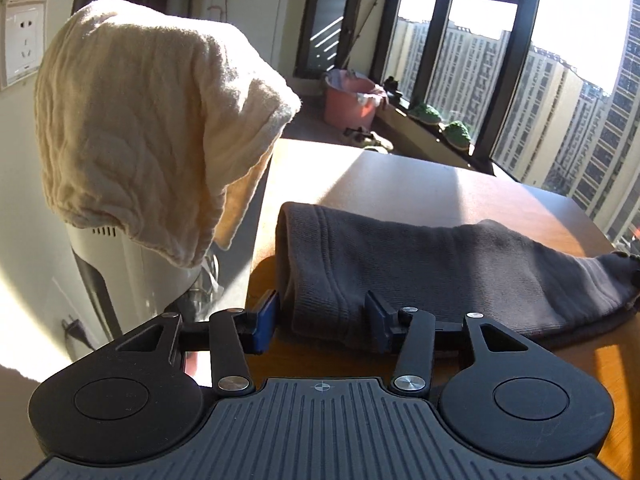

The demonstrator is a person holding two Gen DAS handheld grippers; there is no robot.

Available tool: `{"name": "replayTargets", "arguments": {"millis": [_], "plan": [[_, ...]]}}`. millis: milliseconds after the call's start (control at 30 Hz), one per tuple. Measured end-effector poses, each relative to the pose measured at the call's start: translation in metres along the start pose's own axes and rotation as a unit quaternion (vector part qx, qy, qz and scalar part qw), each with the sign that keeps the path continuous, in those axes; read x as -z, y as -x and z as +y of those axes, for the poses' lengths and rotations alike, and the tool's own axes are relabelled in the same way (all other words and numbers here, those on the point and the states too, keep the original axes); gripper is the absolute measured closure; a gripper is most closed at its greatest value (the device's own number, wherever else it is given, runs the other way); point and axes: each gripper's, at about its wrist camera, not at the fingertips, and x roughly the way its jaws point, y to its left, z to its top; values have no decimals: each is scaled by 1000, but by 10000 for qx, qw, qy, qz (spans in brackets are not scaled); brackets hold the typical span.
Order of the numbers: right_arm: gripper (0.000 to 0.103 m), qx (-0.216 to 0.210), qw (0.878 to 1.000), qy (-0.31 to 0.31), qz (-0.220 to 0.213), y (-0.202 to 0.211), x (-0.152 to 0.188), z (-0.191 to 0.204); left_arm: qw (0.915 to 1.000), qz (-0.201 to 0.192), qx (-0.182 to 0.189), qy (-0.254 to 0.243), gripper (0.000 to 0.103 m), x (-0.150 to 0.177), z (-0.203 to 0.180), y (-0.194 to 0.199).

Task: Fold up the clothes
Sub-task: 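Hold the folded edge with the left gripper while the right gripper holds the cuff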

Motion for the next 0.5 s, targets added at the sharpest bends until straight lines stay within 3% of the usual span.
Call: {"name": "replayTargets", "arguments": {"millis": [100,233,333,400,433,500], "plan": [[93,-79,9999,-43,111,6,0,-5,9999,-50,-89,-36,55,0,5,8],[93,156,9983,-54,552,-7,28,-16,9998,-84,-163,-77,52,7,14,17],[80,144,9985,-240,471,-1,34,-27,9990,-164,-324,-242,48,2,8,22],[80,203,9983,-260,474,7,32,-31,9972,-347,-499,-432,46,-2,-1,31],[80,278,9985,-195,437,12,31,-32,9959,-475,-579,-500,44,-5,-6,37],[80,369,9987,-132,329,20,28,-33,9950,-696,-520,-489,29,-11,-14,50]]}}
